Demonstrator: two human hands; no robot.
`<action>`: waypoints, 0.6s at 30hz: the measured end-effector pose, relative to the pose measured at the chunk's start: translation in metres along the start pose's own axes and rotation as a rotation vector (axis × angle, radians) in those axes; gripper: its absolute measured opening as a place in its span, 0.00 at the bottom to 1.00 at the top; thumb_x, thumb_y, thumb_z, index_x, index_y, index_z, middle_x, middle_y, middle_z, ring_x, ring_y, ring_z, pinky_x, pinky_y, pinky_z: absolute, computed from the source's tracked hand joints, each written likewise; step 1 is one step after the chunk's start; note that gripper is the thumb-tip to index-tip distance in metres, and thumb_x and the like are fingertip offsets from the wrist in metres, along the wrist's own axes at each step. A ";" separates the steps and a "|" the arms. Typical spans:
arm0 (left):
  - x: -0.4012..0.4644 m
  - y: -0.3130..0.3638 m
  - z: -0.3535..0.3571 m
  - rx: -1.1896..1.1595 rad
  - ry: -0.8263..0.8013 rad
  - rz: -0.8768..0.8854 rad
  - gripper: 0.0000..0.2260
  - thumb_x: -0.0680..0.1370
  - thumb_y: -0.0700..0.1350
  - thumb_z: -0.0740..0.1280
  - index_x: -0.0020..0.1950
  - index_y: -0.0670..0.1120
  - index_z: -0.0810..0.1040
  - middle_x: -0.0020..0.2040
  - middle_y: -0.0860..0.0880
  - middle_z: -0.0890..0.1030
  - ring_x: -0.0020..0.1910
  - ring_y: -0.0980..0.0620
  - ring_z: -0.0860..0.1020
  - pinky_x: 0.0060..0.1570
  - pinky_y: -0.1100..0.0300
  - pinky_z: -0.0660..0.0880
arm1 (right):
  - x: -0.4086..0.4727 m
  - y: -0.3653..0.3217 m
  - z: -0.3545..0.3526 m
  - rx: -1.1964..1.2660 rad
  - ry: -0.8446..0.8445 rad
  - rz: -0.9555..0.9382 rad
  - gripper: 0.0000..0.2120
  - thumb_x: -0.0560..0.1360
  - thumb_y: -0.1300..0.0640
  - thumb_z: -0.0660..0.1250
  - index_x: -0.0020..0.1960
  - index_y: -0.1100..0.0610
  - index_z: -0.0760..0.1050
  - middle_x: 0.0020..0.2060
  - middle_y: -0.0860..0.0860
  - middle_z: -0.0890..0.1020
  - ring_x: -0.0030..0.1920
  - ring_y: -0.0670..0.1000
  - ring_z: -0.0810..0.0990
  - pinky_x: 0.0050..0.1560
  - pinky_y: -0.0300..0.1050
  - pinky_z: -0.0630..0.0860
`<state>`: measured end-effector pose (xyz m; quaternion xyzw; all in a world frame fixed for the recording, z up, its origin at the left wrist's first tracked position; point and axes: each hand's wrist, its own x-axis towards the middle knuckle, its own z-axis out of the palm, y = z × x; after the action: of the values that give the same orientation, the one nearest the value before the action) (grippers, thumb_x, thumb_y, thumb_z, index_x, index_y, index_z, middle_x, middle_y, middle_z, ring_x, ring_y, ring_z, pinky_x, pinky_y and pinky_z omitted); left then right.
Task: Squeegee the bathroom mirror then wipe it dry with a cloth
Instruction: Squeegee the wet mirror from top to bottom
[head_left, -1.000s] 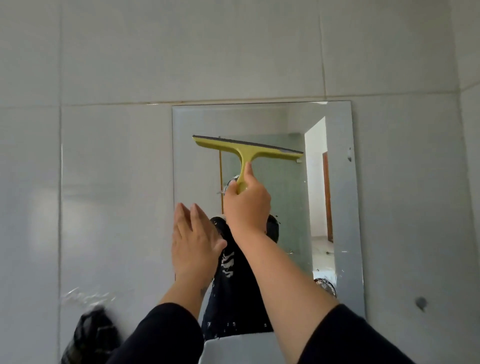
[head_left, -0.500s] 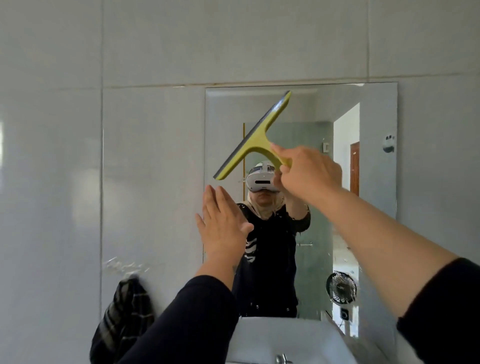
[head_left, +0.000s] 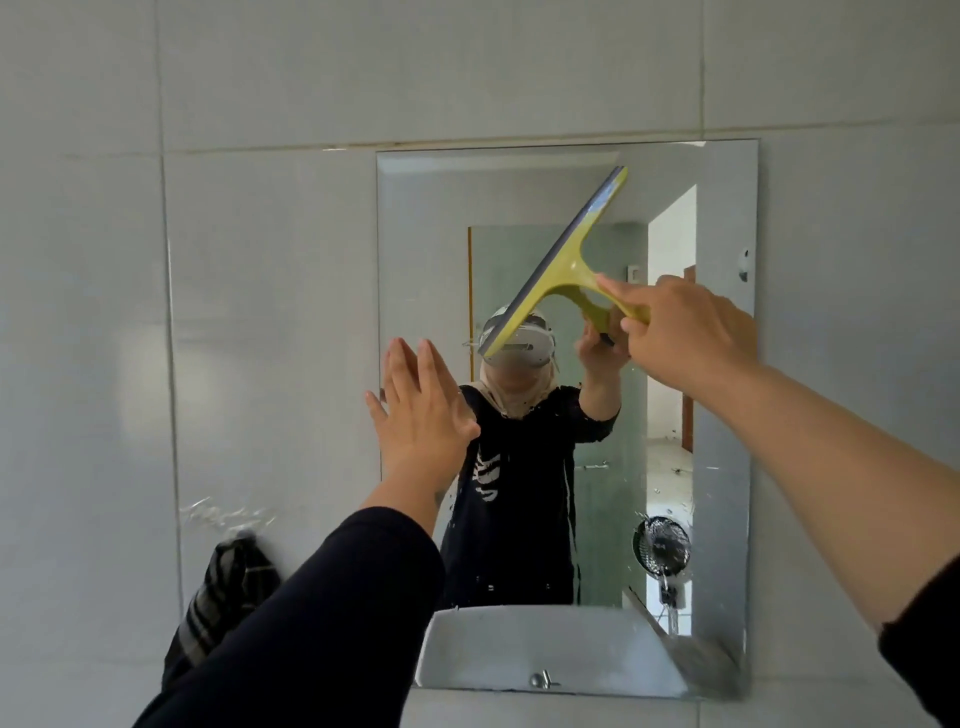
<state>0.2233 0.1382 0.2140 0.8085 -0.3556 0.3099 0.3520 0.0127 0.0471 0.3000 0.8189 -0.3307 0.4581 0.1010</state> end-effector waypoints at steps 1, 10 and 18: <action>0.001 0.000 0.000 0.014 0.001 -0.001 0.46 0.73 0.53 0.70 0.77 0.48 0.39 0.77 0.44 0.38 0.78 0.45 0.42 0.74 0.42 0.47 | -0.002 0.006 -0.002 -0.011 -0.005 0.010 0.24 0.80 0.55 0.58 0.69 0.32 0.62 0.45 0.50 0.73 0.41 0.53 0.73 0.38 0.46 0.70; -0.001 0.020 0.000 0.022 0.010 -0.005 0.39 0.77 0.54 0.63 0.77 0.47 0.41 0.78 0.43 0.39 0.78 0.46 0.43 0.74 0.42 0.47 | -0.016 0.055 -0.018 -0.027 -0.028 0.173 0.23 0.79 0.53 0.58 0.69 0.32 0.63 0.58 0.53 0.78 0.54 0.60 0.77 0.44 0.47 0.68; -0.005 0.023 0.002 -0.064 -0.073 0.016 0.42 0.75 0.58 0.66 0.78 0.48 0.42 0.78 0.44 0.38 0.78 0.44 0.46 0.74 0.45 0.54 | -0.050 0.055 -0.004 0.254 -0.025 0.381 0.24 0.79 0.55 0.58 0.72 0.37 0.62 0.64 0.52 0.77 0.59 0.59 0.76 0.46 0.44 0.67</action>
<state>0.2032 0.1271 0.2171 0.8048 -0.3843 0.2715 0.3617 -0.0428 0.0294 0.2538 0.7535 -0.4203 0.4965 -0.0952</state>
